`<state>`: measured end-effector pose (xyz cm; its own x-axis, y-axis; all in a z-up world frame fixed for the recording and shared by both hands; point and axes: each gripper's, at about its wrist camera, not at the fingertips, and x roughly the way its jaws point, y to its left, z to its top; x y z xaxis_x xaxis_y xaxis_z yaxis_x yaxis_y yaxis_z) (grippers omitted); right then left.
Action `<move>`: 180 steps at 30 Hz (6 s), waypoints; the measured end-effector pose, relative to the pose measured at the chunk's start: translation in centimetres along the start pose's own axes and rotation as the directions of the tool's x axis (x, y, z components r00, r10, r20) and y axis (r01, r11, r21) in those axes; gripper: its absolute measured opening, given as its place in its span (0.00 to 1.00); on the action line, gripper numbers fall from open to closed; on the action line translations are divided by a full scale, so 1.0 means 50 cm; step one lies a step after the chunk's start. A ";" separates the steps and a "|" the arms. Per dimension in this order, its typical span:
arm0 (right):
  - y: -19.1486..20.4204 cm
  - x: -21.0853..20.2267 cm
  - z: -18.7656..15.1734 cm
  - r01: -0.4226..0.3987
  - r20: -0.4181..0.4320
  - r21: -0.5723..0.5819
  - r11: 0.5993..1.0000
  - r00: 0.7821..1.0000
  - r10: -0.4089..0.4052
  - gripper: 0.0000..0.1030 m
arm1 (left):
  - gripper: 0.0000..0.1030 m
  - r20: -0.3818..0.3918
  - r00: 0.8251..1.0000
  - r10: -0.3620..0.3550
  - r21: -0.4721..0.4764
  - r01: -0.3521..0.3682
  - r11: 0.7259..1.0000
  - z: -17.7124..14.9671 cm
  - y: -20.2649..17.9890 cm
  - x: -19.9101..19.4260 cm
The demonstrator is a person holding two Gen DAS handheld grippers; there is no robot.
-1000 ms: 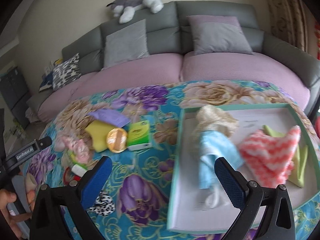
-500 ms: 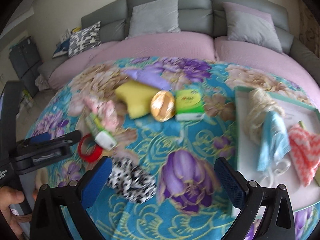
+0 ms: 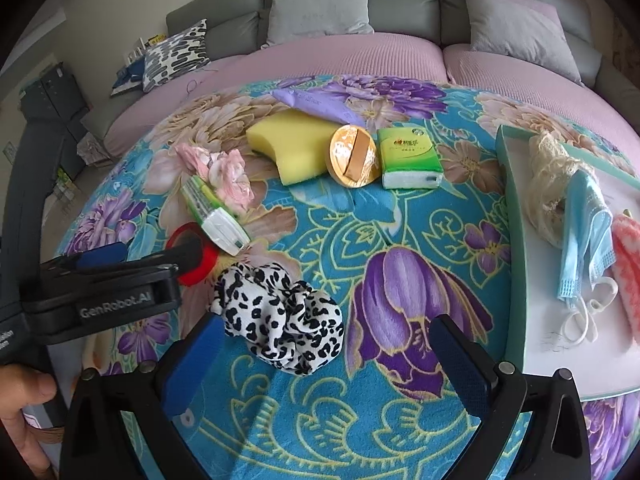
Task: Organize soft objects
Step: 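Move the left tool to the red tape ring while the right tool reaches the leopard scrunchie, then grasp the red tape ring with the left tool while the right tool grasps the leopard scrunchie, then lift the ring and scrunchie and carry both over the tray, then lower the ring and scrunchie into the tray and open both tools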
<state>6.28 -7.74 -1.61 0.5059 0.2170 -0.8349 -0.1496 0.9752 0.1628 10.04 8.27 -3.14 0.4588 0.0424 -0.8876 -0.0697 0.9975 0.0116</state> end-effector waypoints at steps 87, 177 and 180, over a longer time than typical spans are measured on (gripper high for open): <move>0.022 -0.034 0.026 -0.151 0.154 -0.028 0.988 0.976 0.153 0.45 | 0.54 0.045 0.999 0.024 -0.047 -0.022 0.999 0.023 0.046 -0.024; -0.568 -0.221 -0.101 0.292 0.133 0.576 0.764 0.888 -0.440 0.62 | 0.63 -0.065 0.927 -0.368 0.512 0.347 0.786 -0.031 -0.584 -0.067; -0.559 -0.231 -0.097 0.318 0.124 0.559 0.766 0.882 -0.456 0.67 | 0.69 -0.055 0.923 -0.382 0.513 0.354 0.782 -0.029 -0.578 -0.083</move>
<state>0.49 -37.70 0.93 0.6193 -0.2478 -0.7450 0.5207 0.8399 0.1535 8.87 -20.84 -0.45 0.4010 -0.3449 -0.8487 0.5625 0.8239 -0.0691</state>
